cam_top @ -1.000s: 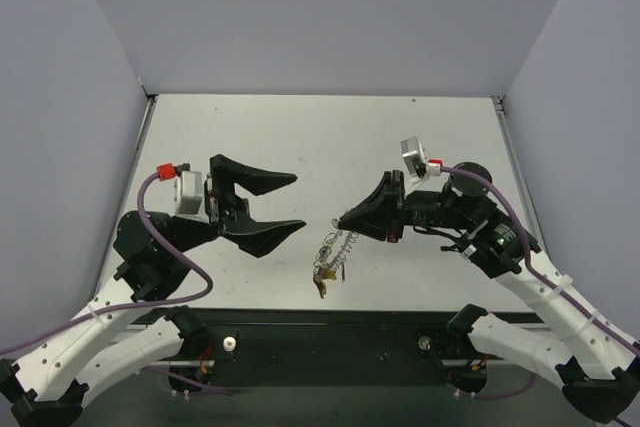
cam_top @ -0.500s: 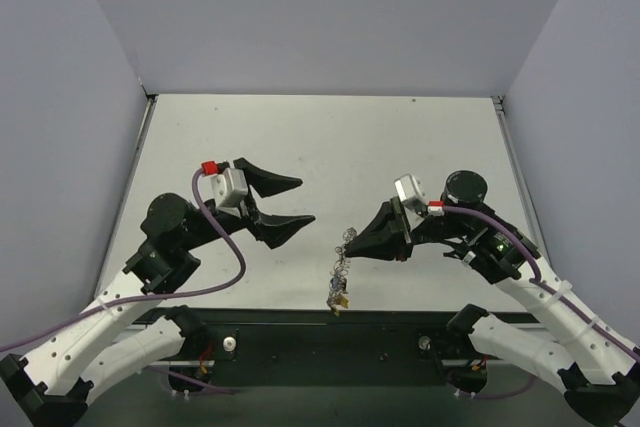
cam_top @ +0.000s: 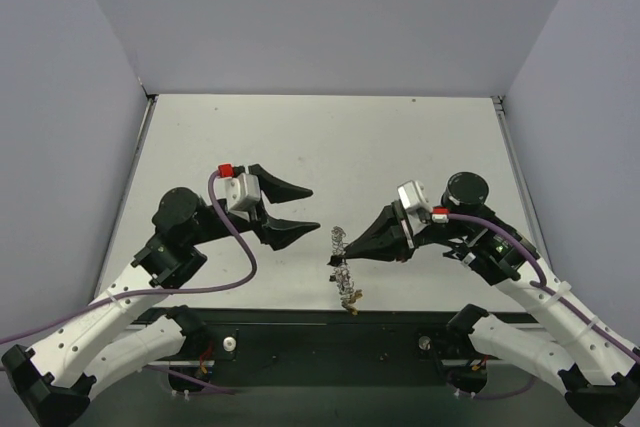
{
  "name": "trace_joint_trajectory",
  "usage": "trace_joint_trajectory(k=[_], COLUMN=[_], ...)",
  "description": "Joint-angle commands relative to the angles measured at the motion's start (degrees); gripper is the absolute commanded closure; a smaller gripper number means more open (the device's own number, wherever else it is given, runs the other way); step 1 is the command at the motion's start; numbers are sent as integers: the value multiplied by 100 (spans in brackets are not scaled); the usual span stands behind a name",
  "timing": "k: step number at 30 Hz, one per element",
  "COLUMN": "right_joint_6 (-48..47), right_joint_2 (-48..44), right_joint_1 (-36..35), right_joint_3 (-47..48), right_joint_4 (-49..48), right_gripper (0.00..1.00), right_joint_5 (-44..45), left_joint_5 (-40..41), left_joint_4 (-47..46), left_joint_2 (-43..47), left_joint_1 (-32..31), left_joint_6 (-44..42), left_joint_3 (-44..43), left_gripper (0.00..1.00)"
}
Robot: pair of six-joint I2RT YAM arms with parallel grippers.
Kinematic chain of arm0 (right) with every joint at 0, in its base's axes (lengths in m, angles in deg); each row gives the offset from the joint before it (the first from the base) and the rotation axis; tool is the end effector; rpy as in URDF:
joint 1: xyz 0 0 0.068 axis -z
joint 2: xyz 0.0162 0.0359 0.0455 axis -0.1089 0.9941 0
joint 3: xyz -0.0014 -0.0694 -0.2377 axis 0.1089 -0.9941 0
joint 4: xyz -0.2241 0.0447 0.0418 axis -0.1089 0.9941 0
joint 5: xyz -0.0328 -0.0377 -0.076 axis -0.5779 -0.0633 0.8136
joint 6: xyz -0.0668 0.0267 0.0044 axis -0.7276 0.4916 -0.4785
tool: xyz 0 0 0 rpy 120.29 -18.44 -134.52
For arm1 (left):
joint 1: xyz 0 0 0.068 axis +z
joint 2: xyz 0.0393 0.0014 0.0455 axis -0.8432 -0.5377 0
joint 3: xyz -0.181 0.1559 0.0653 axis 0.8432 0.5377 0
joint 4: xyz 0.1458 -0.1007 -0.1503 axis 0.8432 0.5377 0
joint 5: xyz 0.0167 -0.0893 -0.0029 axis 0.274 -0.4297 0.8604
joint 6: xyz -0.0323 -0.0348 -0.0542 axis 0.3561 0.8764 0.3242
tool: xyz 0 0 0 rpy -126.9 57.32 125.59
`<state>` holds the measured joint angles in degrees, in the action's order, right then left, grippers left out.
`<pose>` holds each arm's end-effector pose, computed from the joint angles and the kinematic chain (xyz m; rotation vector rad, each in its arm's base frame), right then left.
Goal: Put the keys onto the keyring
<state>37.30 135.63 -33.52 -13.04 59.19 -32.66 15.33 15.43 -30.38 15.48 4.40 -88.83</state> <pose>0.0911 0.1474 0.3803 -1.4627 0.7808 1.2415 0.1175 -0.1520 0.3723 0.9378 1.1581 -1.1146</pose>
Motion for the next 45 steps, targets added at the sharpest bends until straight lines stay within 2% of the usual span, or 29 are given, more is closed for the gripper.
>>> trace_joint_trajectory(k=[1, 2, 3, 8, 12, 15, 16, 22, 24, 27, 30, 37, 45], right_joint_6=[279, 473, 658, 1141, 1527, 2072, 2188, 2531, 2663, 2891, 3094, 3393, 3595], right_joint_2=[-129, -147, -191, -481, -499, -586, -595, -595, -595, -604, -587, -560, -499], right_joint_1=[22, 22, 22, 13, 13, 13, 22, 22, 22, 31, 31, 22, 13], right_joint_3=[-89, -151, -221, -406, -423, -852, -924, -1065, -1083, -1100, -1074, -1004, -995], right_joint_4=[-1166, -1335, -1510, -2057, -2258, -3267, -3836, -4700, -4912, -5351, -5528, -5678, -5862], right_gripper=[100, 100, 100, 100, 100, 100, 100, 100, 100, 100, 100, 100, 100], right_joint_5=[238, 458, 1043, 2224, 2832, 3157, 3158, 2728, 2492, 2236, 2017, 1805, 1734], left_joint_5=[-18, 52, 244, 791, 739, 477, 388, -500, -955, -1728, -2143, -1741, -1520], left_joint_4=[-330, -374, -418, -523, -918, -1489, -1630, -2633, -2747, -2835, -2827, -2265, -2264], left_joint_2=[34, 34, 16, -36, -133, -238, -256, -256, -326, -598, -871, -766, -924], left_joint_1=[25, 34, 25, 42, 60, 69, 69, 69, 69, 25, -54, -89, -124], left_joint_6=[38, 81, 186, 450, 775, 1206, 1329, 2006, 2155, 2498, 2709, 2332, 2349], left_joint_3=[-111, -103, -111, -269, -401, -366, -340, -357, -480, -770, -955, -876, -911], left_gripper=[30, 31, 31, 31, 30, 30, 30, 35, 43, 48, 53, 54, 55])
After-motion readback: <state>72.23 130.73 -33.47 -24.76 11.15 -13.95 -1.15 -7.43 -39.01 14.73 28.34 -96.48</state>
